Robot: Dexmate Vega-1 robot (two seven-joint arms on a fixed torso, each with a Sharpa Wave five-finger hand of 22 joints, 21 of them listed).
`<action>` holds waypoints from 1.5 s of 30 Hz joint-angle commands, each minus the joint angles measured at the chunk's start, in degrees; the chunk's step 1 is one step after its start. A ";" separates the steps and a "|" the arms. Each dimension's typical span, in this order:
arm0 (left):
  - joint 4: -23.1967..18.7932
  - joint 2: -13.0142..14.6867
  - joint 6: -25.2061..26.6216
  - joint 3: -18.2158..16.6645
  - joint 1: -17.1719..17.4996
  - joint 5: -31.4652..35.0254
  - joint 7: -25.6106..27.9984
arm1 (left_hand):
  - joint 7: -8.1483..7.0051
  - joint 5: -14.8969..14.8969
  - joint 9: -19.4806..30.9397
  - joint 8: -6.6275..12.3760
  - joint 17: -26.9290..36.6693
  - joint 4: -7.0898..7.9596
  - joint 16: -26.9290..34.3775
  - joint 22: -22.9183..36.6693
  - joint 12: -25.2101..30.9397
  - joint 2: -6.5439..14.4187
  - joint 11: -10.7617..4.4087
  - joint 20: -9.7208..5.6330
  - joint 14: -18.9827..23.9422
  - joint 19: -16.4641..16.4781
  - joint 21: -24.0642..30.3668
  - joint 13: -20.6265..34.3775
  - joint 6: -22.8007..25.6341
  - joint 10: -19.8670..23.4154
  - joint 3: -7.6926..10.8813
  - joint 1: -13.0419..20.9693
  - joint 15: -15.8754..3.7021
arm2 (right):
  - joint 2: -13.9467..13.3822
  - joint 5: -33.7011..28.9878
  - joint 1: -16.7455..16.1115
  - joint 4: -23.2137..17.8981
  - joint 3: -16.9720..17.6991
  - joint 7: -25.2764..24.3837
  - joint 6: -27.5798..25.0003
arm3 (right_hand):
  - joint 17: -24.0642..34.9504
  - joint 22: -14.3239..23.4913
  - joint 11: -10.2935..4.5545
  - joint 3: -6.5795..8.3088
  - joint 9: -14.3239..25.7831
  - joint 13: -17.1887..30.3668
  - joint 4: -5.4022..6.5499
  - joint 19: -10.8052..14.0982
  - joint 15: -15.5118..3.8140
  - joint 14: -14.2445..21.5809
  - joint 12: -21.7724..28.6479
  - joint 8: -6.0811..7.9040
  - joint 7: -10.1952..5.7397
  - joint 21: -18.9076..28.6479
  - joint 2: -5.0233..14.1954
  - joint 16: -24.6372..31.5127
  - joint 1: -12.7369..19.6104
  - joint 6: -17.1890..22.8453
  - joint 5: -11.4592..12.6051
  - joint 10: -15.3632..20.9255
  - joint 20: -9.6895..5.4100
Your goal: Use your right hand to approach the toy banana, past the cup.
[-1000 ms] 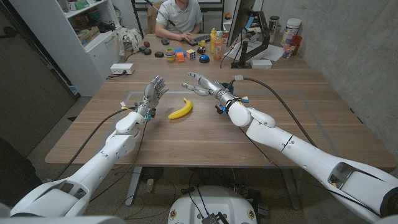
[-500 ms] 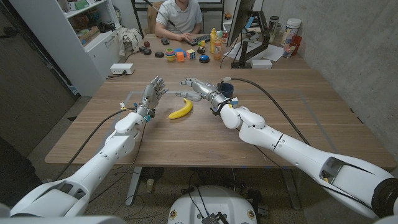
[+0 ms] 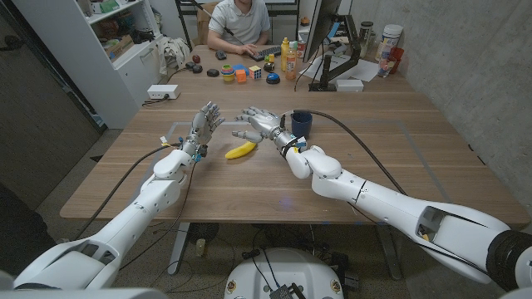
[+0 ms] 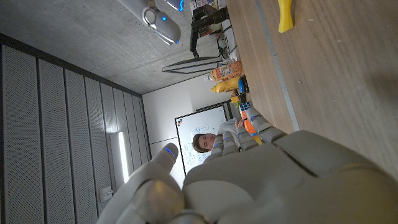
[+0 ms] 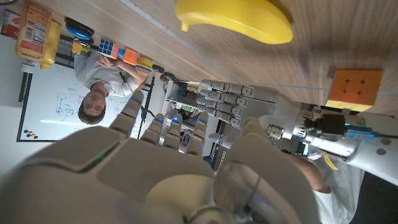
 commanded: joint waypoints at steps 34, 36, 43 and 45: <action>3.92 -1.58 1.09 1.09 -3.01 0.86 0.01 | -0.09 0.34 0.25 0.37 0.08 -0.08 0.36 0.13 0.19 6.00 0.03 0.59 -0.52 0.07 -0.30 0.21 -0.25 -0.27 0.10 0.06 0.14 | 6.28 3.72 8.52 18.63 -6.60 2.62 9.14 | 0.23 0.23 0.05 -1.40 0.35 0.23 0.31 5.09 -0.24 0.14 -0.82 -2.65 -0.45 0.48 -0.90 0.21 -1.33 -4.20 0.54 -1.35 2.05; 4.31 -1.74 1.12 1.17 -3.30 0.91 -0.06 | -0.03 0.34 0.25 0.37 0.08 -0.08 0.35 0.13 0.17 6.00 0.08 0.63 -0.53 0.05 -0.32 0.21 -0.26 -0.32 0.10 0.06 0.17 | 6.36 4.11 8.69 19.05 -6.55 2.43 9.62 | 0.23 0.23 0.03 -1.43 0.35 0.23 0.31 5.14 -0.35 0.16 -0.80 -2.68 -0.49 0.45 -0.91 0.21 -1.34 -4.27 0.55 -1.29 2.06; 5.28 -2.22 1.14 1.46 -4.01 1.09 -0.31 | -0.04 0.34 0.25 0.37 0.08 -0.07 0.35 0.13 0.18 5.98 0.10 0.65 -0.53 0.05 -0.34 0.22 -0.27 -0.30 0.08 0.05 0.20 | 6.27 4.93 9.00 19.65 -6.44 2.06 10.41 | 0.23 0.21 0.04 -1.54 0.38 0.24 0.34 5.39 -0.30 0.23 -0.79 -2.68 -0.49 0.32 -0.92 0.21 -1.41 -4.25 0.56 -1.21 2.02; 5.52 -2.38 1.01 1.54 -4.19 1.24 -0.22 | -0.08 0.34 0.25 0.36 0.08 -0.07 0.34 0.13 0.18 5.98 0.11 0.64 -0.56 0.03 -0.36 0.22 -0.32 -0.31 0.08 0.05 0.17 | 6.26 5.19 9.09 19.83 -6.42 2.25 10.53 | 0.24 0.21 0.05 -1.61 0.39 0.25 0.36 5.67 -0.34 0.49 -0.66 -2.60 -0.48 0.33 -0.96 0.30 -1.47 -4.02 0.57 -0.89 1.91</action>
